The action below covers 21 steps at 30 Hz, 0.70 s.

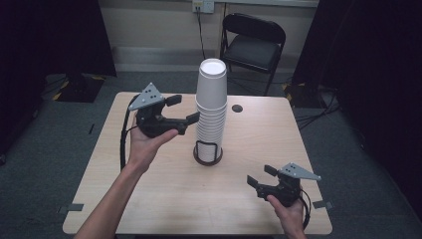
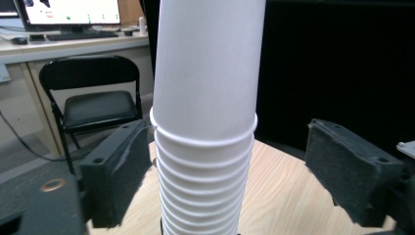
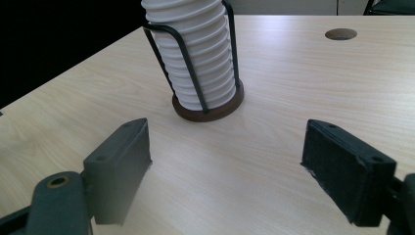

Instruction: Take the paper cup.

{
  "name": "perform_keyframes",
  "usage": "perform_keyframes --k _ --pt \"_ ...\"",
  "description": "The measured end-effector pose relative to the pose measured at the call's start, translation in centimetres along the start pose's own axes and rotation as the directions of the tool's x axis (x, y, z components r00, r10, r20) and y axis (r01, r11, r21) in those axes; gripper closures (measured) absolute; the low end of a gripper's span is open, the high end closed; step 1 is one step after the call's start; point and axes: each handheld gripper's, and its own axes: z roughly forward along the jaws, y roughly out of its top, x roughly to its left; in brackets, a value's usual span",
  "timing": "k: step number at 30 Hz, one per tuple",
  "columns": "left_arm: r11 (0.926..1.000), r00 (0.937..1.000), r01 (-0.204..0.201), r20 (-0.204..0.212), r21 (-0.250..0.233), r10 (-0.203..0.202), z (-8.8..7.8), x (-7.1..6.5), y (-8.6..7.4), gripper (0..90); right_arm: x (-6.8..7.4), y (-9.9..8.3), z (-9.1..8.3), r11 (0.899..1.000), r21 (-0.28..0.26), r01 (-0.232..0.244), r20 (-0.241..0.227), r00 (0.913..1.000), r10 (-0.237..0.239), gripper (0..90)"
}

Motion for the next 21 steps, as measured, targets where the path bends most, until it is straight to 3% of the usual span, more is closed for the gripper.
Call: perform_keyframes --k 2,11,16,19,21 --pt "0.9997 0.9993 -0.024 -0.029 0.005 0.024 0.1 -0.5 0.9 16.3 0.0 0.0 -0.1 1.000 -0.008 0.002 -0.012 0.9999 -0.002 15.3" --pt "0.9998 0.9998 -0.019 0.004 -0.003 0.019 2.3 -0.1 3.6 15.9 0.2 0.0 -0.1 1.000 -0.009 0.015 -0.024 0.9996 -0.016 14.7" --pt "0.9987 0.9980 -0.051 -0.038 0.005 0.051 3.8 -0.5 4.4 15.6 0.1 -0.2 0.1 1.000 0.007 0.015 -0.026 0.9995 -0.015 14.8" --pt "0.9992 0.9983 -0.035 -0.045 0.017 0.036 4.7 -0.3 4.5 15.7 0.1 -0.2 0.1 1.000 0.009 0.019 -0.027 0.9995 -0.019 14.8" --pt "0.9984 0.9962 -0.050 -0.071 0.024 0.052 5.4 -0.4 4.8 15.9 0.2 -0.2 0.0 1.000 0.008 0.019 -0.025 0.9995 -0.018 14.8"
